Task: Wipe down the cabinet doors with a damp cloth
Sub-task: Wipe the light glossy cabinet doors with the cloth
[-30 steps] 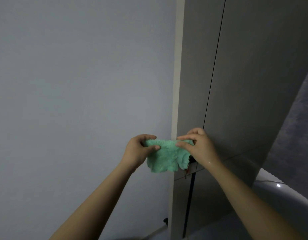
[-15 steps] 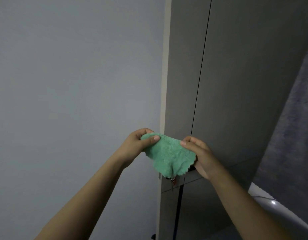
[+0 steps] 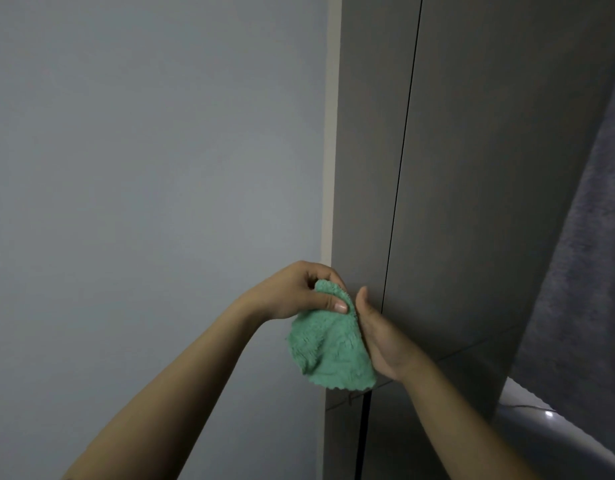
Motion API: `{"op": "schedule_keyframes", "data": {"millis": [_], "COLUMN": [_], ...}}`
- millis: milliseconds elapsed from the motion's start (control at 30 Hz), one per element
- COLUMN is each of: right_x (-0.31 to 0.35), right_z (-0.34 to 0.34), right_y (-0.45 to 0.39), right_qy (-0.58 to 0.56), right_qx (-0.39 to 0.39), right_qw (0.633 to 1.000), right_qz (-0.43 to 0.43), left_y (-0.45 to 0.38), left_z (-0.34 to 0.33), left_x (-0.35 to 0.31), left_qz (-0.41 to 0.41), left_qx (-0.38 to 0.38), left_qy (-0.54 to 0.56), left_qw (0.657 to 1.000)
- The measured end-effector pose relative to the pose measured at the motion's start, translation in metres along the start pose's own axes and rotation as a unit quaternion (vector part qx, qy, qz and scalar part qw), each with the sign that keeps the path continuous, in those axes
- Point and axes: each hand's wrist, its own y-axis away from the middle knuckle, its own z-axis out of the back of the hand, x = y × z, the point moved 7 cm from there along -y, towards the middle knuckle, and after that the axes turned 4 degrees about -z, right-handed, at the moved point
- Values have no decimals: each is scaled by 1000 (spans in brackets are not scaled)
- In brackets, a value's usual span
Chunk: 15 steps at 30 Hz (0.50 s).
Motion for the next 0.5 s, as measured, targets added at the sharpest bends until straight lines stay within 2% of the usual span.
{"op": "schedule_keyframes", "data": {"millis": [133,233,367,500], "right_x": [-15,-18,-15,3], "right_z": [0,0,9,40], "right_y": [-25,-44,-66,-66], "right_qy": [-58,-121,-178,-190], "right_qx": [-66,-114,-176,-268], "right_qw": [996,986,968,941], "right_qz": [-2,4,17,79], "left_y": [-10,-18,-36,-70], "left_z": [19,38,62,69], "left_x": [21,48,79,95], "left_qz": [-21,-12,1,16], "left_qx": [-18,-73,-148,-190], "left_qy": [-5,13,95,129], "left_qw": [1000,997,984,973]}}
